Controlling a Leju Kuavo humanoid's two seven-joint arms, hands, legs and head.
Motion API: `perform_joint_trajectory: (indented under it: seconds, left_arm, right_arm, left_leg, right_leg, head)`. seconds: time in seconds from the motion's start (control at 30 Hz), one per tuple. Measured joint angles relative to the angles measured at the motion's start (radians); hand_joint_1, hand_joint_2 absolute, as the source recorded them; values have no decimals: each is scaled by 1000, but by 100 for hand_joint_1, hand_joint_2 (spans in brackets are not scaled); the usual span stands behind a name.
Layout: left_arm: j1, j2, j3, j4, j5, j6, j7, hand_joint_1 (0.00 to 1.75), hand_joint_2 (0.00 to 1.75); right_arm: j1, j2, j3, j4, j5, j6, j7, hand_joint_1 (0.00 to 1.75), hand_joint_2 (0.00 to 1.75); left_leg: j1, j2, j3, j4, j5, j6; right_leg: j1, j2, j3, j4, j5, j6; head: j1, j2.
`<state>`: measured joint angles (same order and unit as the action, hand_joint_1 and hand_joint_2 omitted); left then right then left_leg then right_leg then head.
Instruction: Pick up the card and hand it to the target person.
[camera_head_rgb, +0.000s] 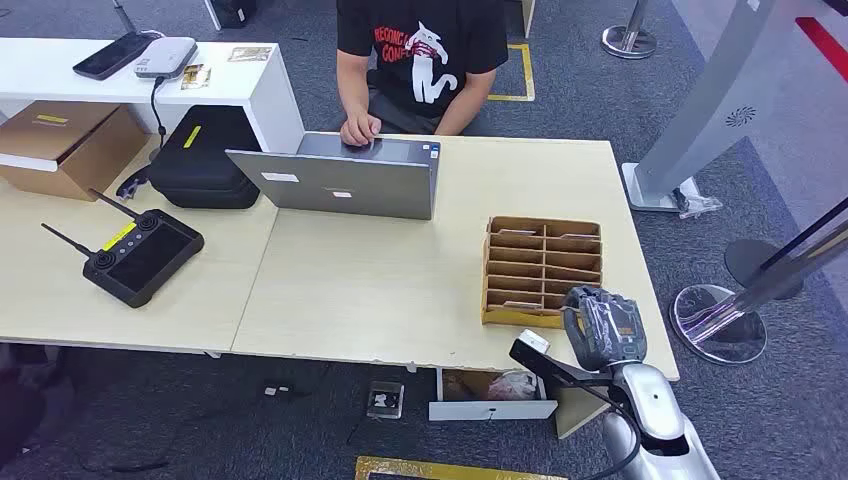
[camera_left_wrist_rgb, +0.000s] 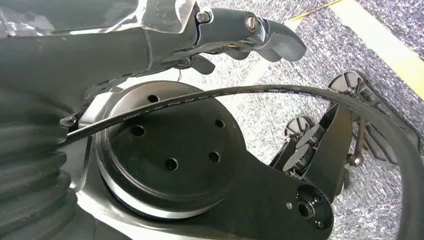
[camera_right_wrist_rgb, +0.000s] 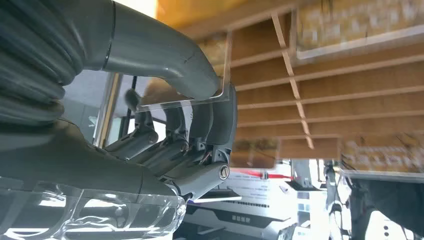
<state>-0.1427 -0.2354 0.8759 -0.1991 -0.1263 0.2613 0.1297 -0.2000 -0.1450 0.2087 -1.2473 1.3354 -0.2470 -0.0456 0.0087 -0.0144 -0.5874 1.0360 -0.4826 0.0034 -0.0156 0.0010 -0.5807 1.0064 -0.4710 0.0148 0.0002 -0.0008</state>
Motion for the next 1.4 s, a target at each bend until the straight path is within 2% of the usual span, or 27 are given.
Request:
perform_joint_trajectory:
  seconds: [0.43,0.7,1.03,1.23,1.4]
  left_arm:
    - [1,3,0,0,19,-4,-22,0,0]
    - [2,4,0,0,20,2,-33,0,0]
    - [1,4,-3,0,8,32,-40,0,0]
    - [0,4,-8,0,6,39,-41,0,0]
    - [20,6,-21,0,-9,53,-72,0,0]
  right_arm:
    - [10,-1,0,-36,-7,3,-10,171,175]
    - [-22,-1,0,-37,-83,-40,-54,175,175]
    - [-281,39,21,81,-158,-53,-117,175,175]
    - [-473,87,68,235,-204,-43,-152,175,175]
    - [-593,131,102,356,-220,-37,-136,175,175]
  left_leg:
    - [0,0,0,0,0,0]
    - [0,0,0,0,0,0]
    - [0,1,0,0,1,-1]
    - [0,1,0,0,1,-1]
    - [1,0,0,0,1,-1]
  right_leg:
    - [0,0,0,0,0,0]
    - [0,0,0,0,0,0]
    - [0,1,0,1,1,0]
    - [0,1,0,2,1,0]
    - [0,1,0,2,1,-1]
  head:
    - [0,0]
    - [0,0]
    - [0,0]
    - [0,0]
    - [0,0]
